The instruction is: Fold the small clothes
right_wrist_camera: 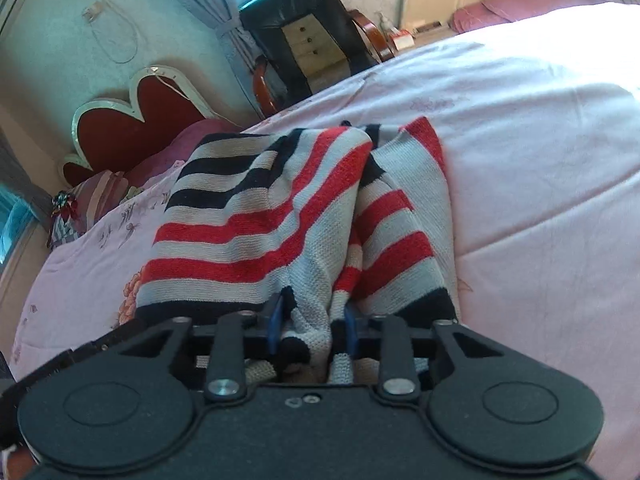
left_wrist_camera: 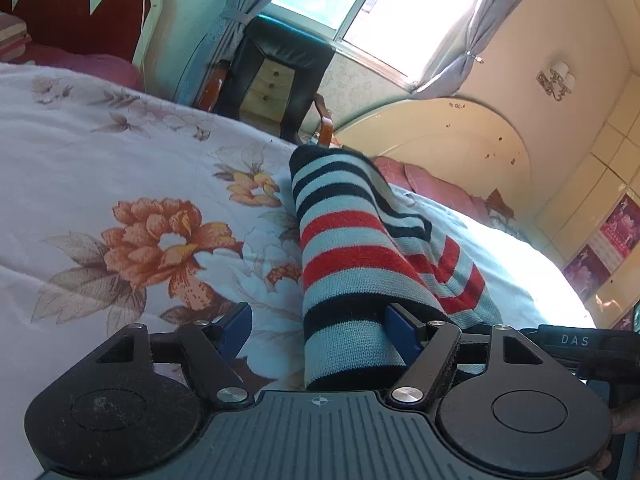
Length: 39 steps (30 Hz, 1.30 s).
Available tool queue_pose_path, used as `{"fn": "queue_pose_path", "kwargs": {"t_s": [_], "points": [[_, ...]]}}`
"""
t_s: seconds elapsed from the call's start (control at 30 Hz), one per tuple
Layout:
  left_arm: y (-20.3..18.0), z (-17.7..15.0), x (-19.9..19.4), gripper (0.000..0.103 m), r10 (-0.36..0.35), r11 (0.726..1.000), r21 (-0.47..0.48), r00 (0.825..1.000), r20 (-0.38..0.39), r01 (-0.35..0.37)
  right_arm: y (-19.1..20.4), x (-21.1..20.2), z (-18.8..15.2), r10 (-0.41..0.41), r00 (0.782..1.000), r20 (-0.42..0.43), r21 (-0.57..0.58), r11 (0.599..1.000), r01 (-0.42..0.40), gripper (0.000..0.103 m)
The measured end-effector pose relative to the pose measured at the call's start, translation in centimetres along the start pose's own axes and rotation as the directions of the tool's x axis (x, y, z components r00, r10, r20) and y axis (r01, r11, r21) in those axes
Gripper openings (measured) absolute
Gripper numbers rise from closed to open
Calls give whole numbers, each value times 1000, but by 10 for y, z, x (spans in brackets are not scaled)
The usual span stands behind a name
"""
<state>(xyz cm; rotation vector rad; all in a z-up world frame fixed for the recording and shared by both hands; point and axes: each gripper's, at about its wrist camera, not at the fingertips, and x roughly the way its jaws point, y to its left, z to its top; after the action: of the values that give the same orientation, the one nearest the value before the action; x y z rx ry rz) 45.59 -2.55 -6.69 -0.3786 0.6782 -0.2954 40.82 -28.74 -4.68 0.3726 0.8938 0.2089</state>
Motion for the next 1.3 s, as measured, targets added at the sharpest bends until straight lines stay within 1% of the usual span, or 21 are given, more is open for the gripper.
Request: {"fn": "queue_pose_path", "kwargs": {"t_s": [0.07, 0.13, 0.23, 0.3, 0.37, 0.4, 0.47, 0.6, 0.63, 0.67, 0.7, 0.73, 0.77, 0.8, 0.9, 1.0, 1.07, 1.1, 1.13, 1.2, 1.3], "points": [[-2, 5, 1, 72, 1, 1000, 8, 1000, 13, -1, 20, -14, -2, -14, 996, 92, -154, 988, 28, 18], [-6, 10, 7, 72, -14, 1000, 13, 1000, 0, 14, 34, -32, -5, -9, 982, 191, -251, 966, 57, 17], [-21, 15, 16, 72, -53, 997, 53, 999, -14, 53, 31, -53, -5, -3, 958, 286, -260, 962, 80, 17], [-36, 15, 26, 72, -49, 992, 111, 998, -45, 54, 21, -59, -5, -16, 948, 318, -249, 963, 100, 17], [-49, 9, 42, 72, -32, 984, 170, 994, -104, 49, 0, -48, -4, -43, 957, 288, -197, 975, 103, 17], [-52, 6, 47, 72, -43, 983, 170, 992, -123, 64, -12, -40, -6, -61, 961, 270, -168, 980, 109, 17], [-54, 2, 52, 73, -55, 985, 156, 989, -134, 76, -31, -25, -15, -94, 969, 228, -119, 985, 124, 17], [-52, 3, 46, 76, -59, 984, 157, 989, -133, 79, -36, -25, -19, -76, 972, 222, -107, 989, 102, 21], [-52, 7, 42, 76, -56, 984, 164, 991, -125, 76, -35, -27, -16, -74, 974, 212, -103, 990, 97, 27], [-53, 12, 34, 76, -56, 981, 178, 995, -88, 71, -35, -31, -12, -83, 974, 212, -93, 990, 104, 34], [-53, 19, 25, 76, -69, 979, 188, 997, -38, 75, -36, -37, -10, -86, 969, 233, -84, 991, 108, 34], [-53, 26, 20, 76, -95, 978, 185, 995, -11, 95, -37, -45, -7, -78, 960, 268, -80, 991, 103, 32], [-55, 33, 19, 76, -126, 975, 184, 992, 1, 124, -40, -51, -1, -80, 951, 298, -76, 991, 107, 25], [-59, 41, 23, 76, -149, 969, 201, 989, -1, 146, -42, -52, 5, -80, 949, 306, -73, 992, 107, 22], [-78, 50, 47, 76, -182, 937, 289, 980, -76, 196, -43, -39, 31, -65, 950, 304, -88, 992, 95, 19], [-86, 52, 79, 76, -146, 924, 336, 980, -132, 182, -32, -13, 48, -51, 965, 256, -170, 981, 97, 10], [-85, 48, 95, 76, -98, 917, 368, 982, -164, 153, -29, 12, 55, -106, 974, 202, -208, 967, 148, 1], [-85, 47, 97, 76, -80, 912, 387, 983, -163, 139, -31, 25, 56, -153, 975, 164, -219, 958, 187, 0], [-84, 45, 96, 76, -87, 911, 387, 983, -161, 144, -37, 35, 57, -180, 974, 141, -214, 954, 207, 0], [-85, 44, 92, 76, -90, 905, 400, 983, -158, 147, -51, 42, 51, -173, 974, 146, -187, 962, 199, 0], [-87, 44, 74, 76, -85, 904, 407, 988, -127, 131, -44, 35, 48, -183, 972, 150, -199, 957, 211, 0]]}}
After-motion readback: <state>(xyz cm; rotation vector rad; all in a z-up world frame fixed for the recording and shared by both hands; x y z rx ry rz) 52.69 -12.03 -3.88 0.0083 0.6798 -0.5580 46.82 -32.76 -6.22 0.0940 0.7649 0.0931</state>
